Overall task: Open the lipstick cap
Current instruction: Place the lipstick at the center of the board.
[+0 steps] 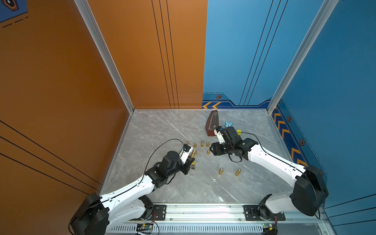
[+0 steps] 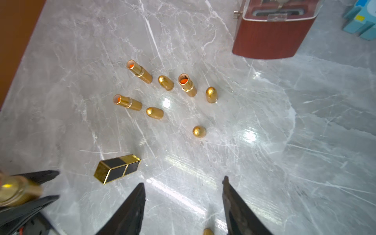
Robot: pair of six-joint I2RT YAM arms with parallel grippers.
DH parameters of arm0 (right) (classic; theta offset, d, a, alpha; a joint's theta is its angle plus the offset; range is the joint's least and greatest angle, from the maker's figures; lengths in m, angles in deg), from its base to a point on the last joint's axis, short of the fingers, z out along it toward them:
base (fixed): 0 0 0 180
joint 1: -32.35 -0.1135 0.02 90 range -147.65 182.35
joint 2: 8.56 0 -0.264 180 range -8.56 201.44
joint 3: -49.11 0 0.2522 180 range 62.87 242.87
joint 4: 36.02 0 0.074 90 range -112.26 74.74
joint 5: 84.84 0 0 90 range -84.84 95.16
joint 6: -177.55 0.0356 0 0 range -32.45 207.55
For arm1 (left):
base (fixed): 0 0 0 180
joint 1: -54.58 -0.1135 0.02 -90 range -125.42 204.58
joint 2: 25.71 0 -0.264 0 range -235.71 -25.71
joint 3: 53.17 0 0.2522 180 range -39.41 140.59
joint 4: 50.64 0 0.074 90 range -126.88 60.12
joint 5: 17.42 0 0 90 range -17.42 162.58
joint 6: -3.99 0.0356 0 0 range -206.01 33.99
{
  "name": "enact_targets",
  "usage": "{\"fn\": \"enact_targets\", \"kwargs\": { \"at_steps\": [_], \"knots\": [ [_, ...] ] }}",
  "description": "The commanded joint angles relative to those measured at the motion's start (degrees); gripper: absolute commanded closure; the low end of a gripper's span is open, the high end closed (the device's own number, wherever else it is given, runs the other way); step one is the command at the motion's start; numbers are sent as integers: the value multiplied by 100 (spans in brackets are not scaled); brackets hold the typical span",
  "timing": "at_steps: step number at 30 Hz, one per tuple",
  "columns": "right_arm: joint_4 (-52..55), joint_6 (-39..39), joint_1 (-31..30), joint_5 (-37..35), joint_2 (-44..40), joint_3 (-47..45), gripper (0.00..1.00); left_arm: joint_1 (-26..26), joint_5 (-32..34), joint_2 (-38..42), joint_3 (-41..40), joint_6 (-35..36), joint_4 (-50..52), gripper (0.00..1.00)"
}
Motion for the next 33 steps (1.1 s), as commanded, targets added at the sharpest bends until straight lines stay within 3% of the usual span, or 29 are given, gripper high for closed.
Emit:
{"fn": "enact_targets", "kwargs": {
  "at_steps": [1, 10, 18, 33],
  "knots": [
    [548, 144, 9, 1187, -254, 203, 37, 88, -226, -119, 208, 43, -88, 100],
    [89, 706, -117, 2038, -320, 56, 33, 284, -230, -292, 347, 131, -93, 100],
    [-388, 1062, -304, 2114, -149, -21, 33, 422, -249, -417, 463, 184, -94, 100],
    [-812, 1292, -730, 2158, 399, 32, 56, 496, -186, -531, 569, 235, -91, 100]
  ]
}}
